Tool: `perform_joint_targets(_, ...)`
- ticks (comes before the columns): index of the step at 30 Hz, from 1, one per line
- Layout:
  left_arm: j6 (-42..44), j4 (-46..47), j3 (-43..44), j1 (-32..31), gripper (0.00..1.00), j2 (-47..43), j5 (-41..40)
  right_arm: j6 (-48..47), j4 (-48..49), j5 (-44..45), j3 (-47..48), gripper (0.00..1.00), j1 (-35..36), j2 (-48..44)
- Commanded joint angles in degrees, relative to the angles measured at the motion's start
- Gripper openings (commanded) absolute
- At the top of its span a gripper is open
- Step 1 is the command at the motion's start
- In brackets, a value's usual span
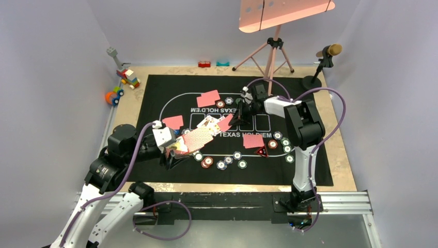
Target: Distribute texas hold em gaming equipment
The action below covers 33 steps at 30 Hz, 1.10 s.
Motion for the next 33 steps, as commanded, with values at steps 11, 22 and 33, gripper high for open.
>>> perform_joint_targets(11, -0.92, 3.06, 0.78, 0.34, 0.03, -0.66, 0.99, -3.68, -8.74, 9.88, 2.27, 0.0, -1.65, 2.3)
perform_joint_targets(22, -1.39, 3.19, 0.65, 0.34, 0.03, -1.14, 0.89, -6.23, -12.61, 12.45, 4.44, 0.32, -1.65, 2.61)
perform_joint_targets(33, -1.81, 3.32, 0.35, 0.42, 0.03, -1.47, 1.3, -6.97, -18.25, 22.79, 4.87, 0.48, -1.65, -2.45)
